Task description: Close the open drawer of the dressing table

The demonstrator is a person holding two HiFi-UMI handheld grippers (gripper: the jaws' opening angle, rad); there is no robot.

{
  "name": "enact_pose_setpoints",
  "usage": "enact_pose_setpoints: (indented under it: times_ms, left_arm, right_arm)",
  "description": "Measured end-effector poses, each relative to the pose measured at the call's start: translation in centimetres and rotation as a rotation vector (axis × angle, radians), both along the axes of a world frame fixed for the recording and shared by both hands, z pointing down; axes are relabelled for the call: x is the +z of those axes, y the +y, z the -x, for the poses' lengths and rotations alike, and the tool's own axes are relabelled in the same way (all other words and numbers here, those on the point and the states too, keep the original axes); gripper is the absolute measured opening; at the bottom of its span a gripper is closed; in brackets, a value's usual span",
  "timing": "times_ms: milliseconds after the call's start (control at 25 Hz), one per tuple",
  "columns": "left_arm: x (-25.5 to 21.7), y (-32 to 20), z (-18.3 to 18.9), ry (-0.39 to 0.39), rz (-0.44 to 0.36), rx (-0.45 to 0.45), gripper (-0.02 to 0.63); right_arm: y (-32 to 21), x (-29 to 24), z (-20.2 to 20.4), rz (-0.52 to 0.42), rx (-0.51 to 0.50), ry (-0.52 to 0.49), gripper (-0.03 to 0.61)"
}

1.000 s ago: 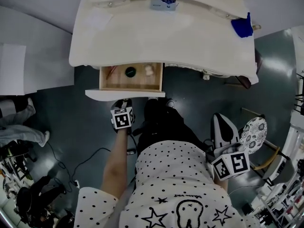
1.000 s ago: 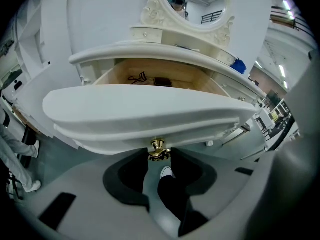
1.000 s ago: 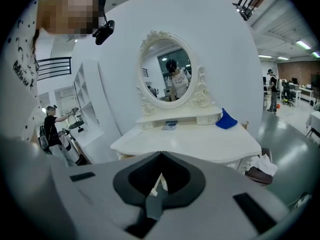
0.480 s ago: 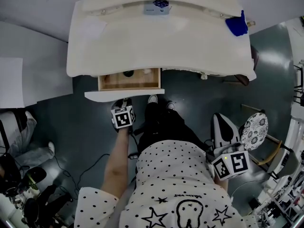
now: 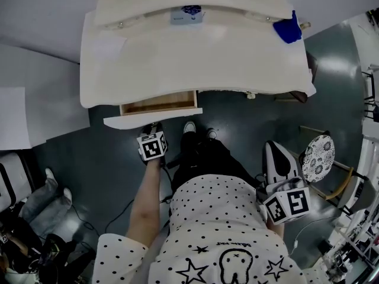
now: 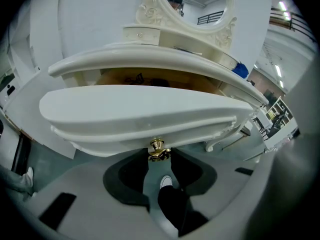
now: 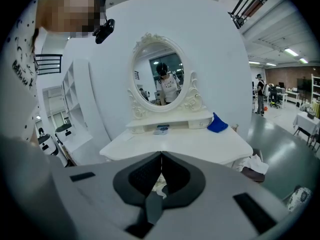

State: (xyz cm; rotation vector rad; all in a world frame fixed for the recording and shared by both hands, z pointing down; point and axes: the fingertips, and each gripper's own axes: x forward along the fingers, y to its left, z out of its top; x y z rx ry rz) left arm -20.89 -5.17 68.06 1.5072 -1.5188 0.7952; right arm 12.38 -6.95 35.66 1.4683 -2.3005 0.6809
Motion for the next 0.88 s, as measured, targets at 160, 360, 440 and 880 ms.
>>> enact_pose_setpoints:
  times_ms: [160,360,440,880]
  left_arm:
    - [0.0,-1.1,0.2,0.002,-0.006,0.007,0.153]
    - [0.0,-2.4,0.4,0.004,-0.012,0.014,0.152]
    - [0.0,-3.0,0.5,0.004,-0.014,0.016,0.152]
    - [-0.1,-5.4,0.8,0.005,-0.023,0.022,0.152]
  right_arm:
    - [-0.3,0.0,0.1,0.003,0.016,0.005,0.009]
    - [-0.7,0.0,0.0,0.003,0.041,0.011,0.009]
    - [-0.8,0.0,-0.2,0.004,0.052,0.012,0.009]
    - [-1.6,0.1,-0.4,0.014,0.084,0.015,0.009]
